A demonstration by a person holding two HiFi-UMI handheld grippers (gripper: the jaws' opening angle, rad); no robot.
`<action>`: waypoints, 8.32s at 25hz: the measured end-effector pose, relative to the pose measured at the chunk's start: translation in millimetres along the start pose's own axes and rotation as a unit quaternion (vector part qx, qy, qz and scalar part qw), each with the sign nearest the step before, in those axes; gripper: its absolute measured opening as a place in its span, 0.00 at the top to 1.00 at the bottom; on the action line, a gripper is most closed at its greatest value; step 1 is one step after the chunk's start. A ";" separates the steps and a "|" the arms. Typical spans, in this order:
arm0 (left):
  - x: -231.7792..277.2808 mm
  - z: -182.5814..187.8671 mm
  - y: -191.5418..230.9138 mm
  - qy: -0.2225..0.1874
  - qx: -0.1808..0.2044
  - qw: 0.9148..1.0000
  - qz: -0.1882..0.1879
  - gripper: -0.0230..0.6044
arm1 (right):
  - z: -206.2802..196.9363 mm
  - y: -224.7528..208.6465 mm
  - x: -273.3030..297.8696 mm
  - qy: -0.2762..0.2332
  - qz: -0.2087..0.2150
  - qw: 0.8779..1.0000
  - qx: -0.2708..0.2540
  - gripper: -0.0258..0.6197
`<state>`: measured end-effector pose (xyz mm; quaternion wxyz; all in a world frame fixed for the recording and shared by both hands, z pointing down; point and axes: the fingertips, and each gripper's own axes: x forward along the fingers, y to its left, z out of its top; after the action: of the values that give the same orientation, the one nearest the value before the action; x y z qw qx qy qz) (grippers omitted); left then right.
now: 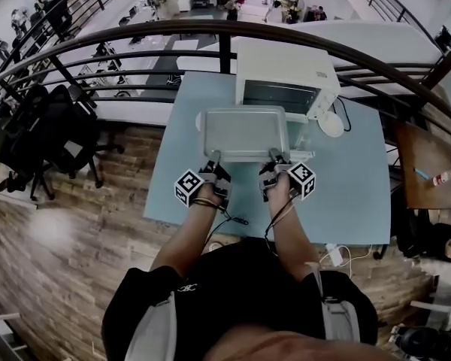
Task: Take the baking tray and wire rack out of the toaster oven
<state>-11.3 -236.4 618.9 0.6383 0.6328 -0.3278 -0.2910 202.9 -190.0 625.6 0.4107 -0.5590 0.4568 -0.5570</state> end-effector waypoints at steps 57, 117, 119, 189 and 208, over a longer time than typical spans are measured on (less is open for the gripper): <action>-159.1 156.2 148.6 -0.033 0.074 0.958 0.275 0.84 | -232.2 -135.3 22.6 0.180 -0.245 0.943 -0.135 0.80; -123.9 123.6 -107.5 -0.053 0.661 0.734 0.150 0.94 | -189.2 145.5 -12.5 -0.035 0.091 0.764 -0.638 0.96; -120.0 116.4 -119.2 -0.053 0.666 0.731 0.138 0.94 | -181.4 157.0 -16.2 -0.041 0.097 0.762 -0.639 0.96; 292.8 -46.7 -45.5 -0.028 0.072 0.997 -0.008 0.70 | 256.2 68.1 152.1 -0.083 0.070 0.987 -0.116 0.69; 330.0 -15.4 -41.5 -0.116 0.028 0.992 -0.039 0.91 | 274.0 66.7 199.3 -0.095 0.124 0.987 -0.023 0.92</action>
<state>205.8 -487.7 594.3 0.5661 0.6246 -0.3830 -0.3777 465.2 -412.9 598.8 0.5052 -0.5572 0.4943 -0.4358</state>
